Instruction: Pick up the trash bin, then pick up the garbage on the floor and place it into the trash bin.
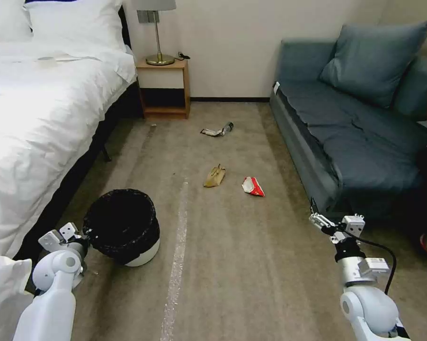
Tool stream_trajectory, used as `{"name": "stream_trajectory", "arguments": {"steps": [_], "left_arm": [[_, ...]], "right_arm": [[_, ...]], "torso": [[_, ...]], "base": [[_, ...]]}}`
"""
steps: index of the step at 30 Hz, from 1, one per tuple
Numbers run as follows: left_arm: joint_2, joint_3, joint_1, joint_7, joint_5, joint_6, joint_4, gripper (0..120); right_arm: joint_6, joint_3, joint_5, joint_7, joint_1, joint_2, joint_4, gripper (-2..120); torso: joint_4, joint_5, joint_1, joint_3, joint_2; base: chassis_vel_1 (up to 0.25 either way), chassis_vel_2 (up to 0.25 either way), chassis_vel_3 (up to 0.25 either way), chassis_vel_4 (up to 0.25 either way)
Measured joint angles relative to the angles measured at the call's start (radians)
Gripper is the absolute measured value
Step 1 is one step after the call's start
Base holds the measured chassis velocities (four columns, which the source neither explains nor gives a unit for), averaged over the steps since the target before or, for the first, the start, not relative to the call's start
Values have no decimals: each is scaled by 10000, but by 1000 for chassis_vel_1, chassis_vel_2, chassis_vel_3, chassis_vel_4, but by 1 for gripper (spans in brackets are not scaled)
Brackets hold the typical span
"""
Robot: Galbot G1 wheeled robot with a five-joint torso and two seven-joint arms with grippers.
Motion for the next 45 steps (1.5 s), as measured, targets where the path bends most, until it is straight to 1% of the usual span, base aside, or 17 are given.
{"name": "stream_trajectory", "arguments": {"steps": [3, 9, 11, 12, 14, 15, 17, 20, 22, 23, 24, 25, 27, 31, 33, 37, 45], "left_arm": [[24, -81, 77, 31, 160, -92, -110, 3], [70, -248, 420, 384, 1003, -265, -510, 3], [145, -338, 652, 718, 1605, -265, -1166, 3], [145, -338, 652, 718, 1605, -265, -1166, 3], [162, -340, 779, 906, 2050, -265, -1855, 3], [162, -340, 779, 906, 2050, -265, -1855, 3], [115, -249, 904, 1093, 2713, -352, -2585, 3], [62, -185, 961, 1112, 2953, -393, -2860, 3], [-101, -14, 1104, 1024, 3357, -402, -3521, 3], [-101, -14, 1104, 1024, 3357, -402, -3521, 3], [-195, 65, 1166, 882, 3487, -374, -3823, 3], [-195, 65, 1166, 882, 3487, -374, -3823, 3], [-287, 143, 1309, 736, 3597, -207, -4234, 3], [-358, 164, 1392, 595, 3662, -133, -4363, 3], [-458, 161, 1462, 412, 3674, -118, -4365, 3], [-641, 126, 1667, 357, 3664, -119, -4347, 3], [-714, 76, 1812, 385, 3620, -142, -4348, 3]], "right_arm": [[44, -4, -59, -18, 26, 36, -70, 100], [120, -174, -335, 125, 116, 148, -145, 100], [30, -239, -525, 280, 221, 139, -147, 100], [30, -239, -525, 280, 221, 139, -147, 100], [-23, -255, -585, 343, 344, 127, -211, 100], [-23, -255, -585, 343, 344, 127, -211, 100], [-93, -268, -591, 438, 450, 106, -328, 100], [-165, -267, -582, 435, 469, 61, -359, 100], [-177, -266, -742, 467, 597, 34, -538, 100], [-177, -266, -742, 467, 597, 34, -538, 100], [-58, -266, -824, 534, 698, 51, -684, 100], [-58, -266, -824, 534, 698, 51, -684, 100], [122, -314, -720, 490, 771, 34, -842, 100], [254, -398, -591, 378, 811, 6, -936, 100], [612, -478, -795, 255, 919, 3, -1156, 100], [1112, -611, -1050, 169, 1105, 5, -1431, 100], [1369, -621, -1072, -50, 1110, 25, -1498, 100]], "torso": [[-2, -3, 0, 1, 0], [0, -1, 0, 1, 0], [3, 3, 0, 1, 0], [3, 3, 0, 1, 0], [0, 3, 0, 0, 0], [0, 3, 0, 0, 0], [0, 7, 0, 1, 0], [0, 5, 0, 1, 0], [-1, 5, 0, 1, 0], [-1, 5, 0, 1, 0], [-1, 5, 1, 1, 0], [-1, 5, 1, 1, 0], [0, 5, 0, 1, 0], [-1, 5, 0, 0, 1], [0, 3, 0, 0, 0], [1, 3, 0, 1, 0], [0, 3, 0, 1, 0]], "base": [[0, 0, 0, 0], [0, 0, 0, 0], [0, 0, 0, 0], [0, 0, 0, 0], [0, 0, 0, 0], [0, 0, 0, 0], [0, 0, 0, 0], [0, 0, 0, 0], [0, 0, 0, 0], [0, 0, 0, 0], [0, 0, 0, 0], [0, 0, 0, 0], [0, 0, 0, 0], [0, 0, 0, 0], [0, 0, 0, 0], [0, 0, 0, 0], [0, 0, 0, 0]]}}
